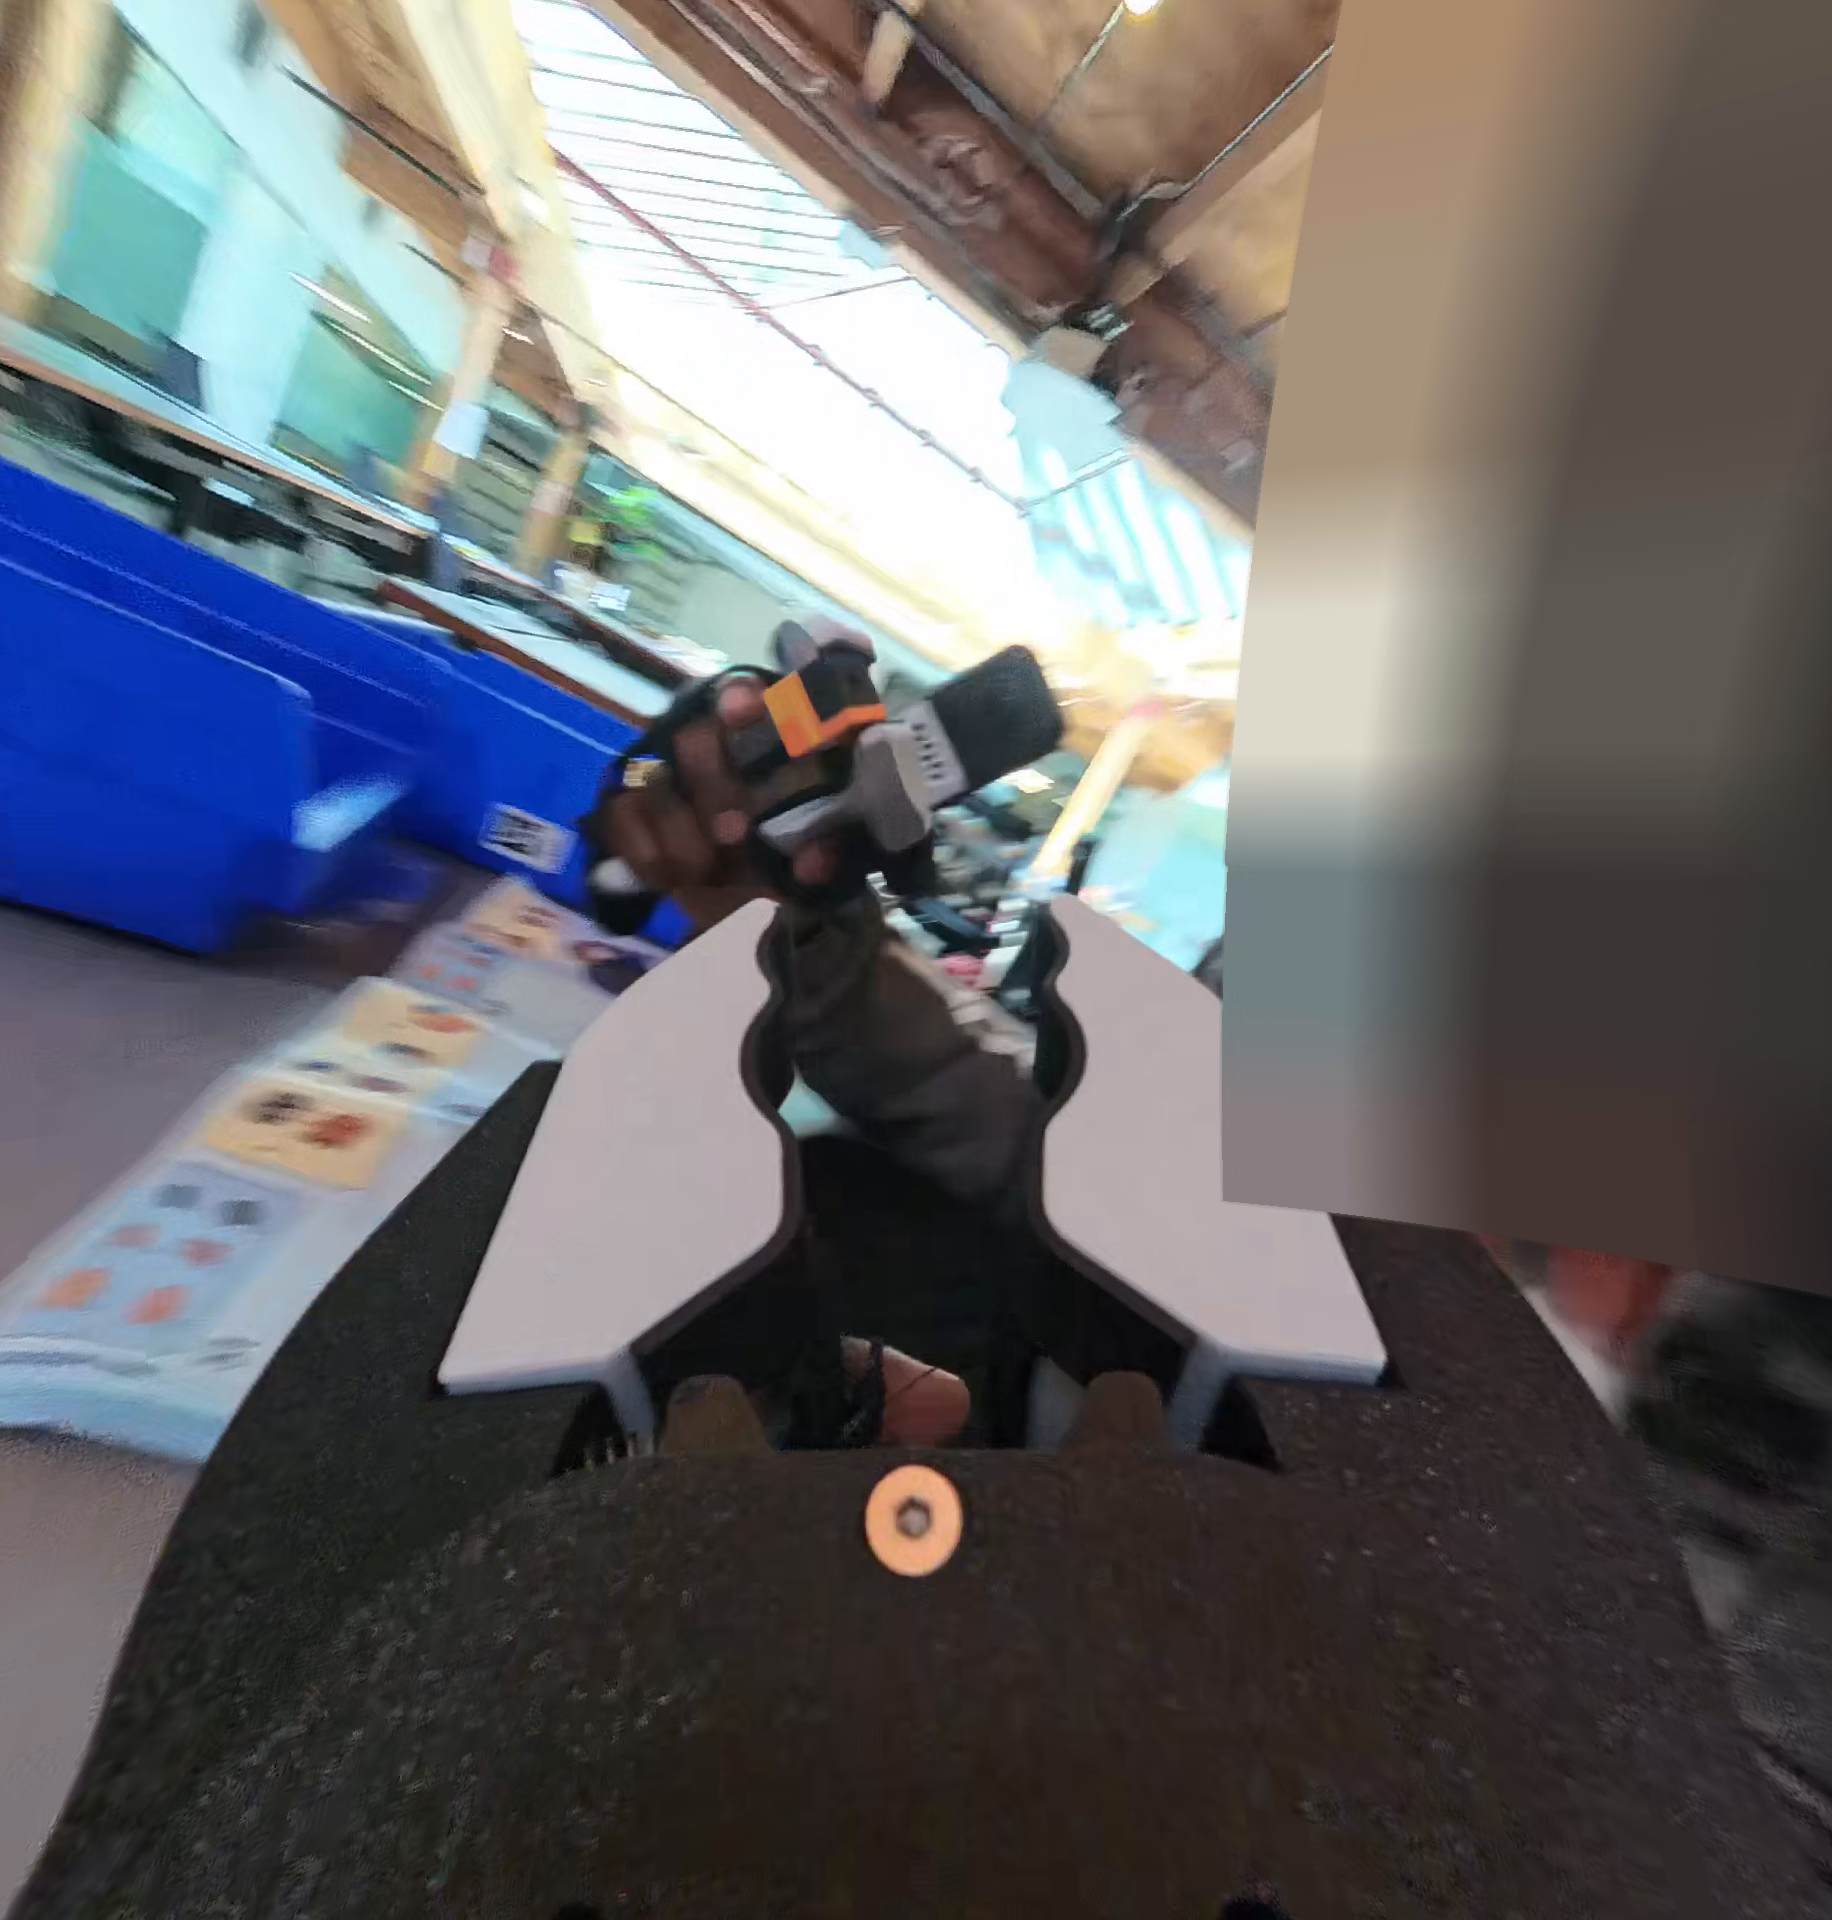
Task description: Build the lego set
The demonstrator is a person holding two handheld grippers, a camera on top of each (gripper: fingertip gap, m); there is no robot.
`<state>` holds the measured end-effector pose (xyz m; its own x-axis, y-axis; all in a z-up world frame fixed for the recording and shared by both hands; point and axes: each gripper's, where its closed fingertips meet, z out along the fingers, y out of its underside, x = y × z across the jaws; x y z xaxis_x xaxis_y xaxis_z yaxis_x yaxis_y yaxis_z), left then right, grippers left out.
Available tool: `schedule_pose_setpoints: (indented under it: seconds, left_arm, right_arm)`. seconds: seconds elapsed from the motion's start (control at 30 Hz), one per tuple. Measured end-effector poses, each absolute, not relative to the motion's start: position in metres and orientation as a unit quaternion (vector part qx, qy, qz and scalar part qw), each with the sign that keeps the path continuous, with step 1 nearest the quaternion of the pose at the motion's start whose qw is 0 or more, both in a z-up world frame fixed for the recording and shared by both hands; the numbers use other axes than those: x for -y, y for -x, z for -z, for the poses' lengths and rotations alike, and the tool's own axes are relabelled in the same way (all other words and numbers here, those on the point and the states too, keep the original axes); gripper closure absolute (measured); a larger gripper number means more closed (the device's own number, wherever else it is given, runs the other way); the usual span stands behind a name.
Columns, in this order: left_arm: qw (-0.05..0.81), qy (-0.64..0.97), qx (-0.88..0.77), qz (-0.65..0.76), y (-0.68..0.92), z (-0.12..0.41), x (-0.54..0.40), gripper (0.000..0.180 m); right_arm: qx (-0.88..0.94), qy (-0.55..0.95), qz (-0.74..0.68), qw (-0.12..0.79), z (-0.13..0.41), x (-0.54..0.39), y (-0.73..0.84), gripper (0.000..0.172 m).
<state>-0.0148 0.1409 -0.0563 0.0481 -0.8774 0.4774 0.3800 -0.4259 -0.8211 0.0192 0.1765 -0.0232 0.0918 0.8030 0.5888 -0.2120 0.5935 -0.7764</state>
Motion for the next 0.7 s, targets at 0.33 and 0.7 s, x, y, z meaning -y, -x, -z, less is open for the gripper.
schedule_pose_setpoints:
  seconds: [0.33,0.7]
  left_arm:
    - [0.609,0.588,-0.298,0.442,0.032,0.06,-0.16,0.14]
    - [0.565,0.691,-0.419,0.166,0.127,0.063,-0.149,0.119]
  right_arm:
    - [0.575,0.288,-0.252,0.723,0.034,-0.202,-0.025,0.155]
    - [0.57,0.296,-0.248,0.725,0.035,-0.206,-0.025,0.155]
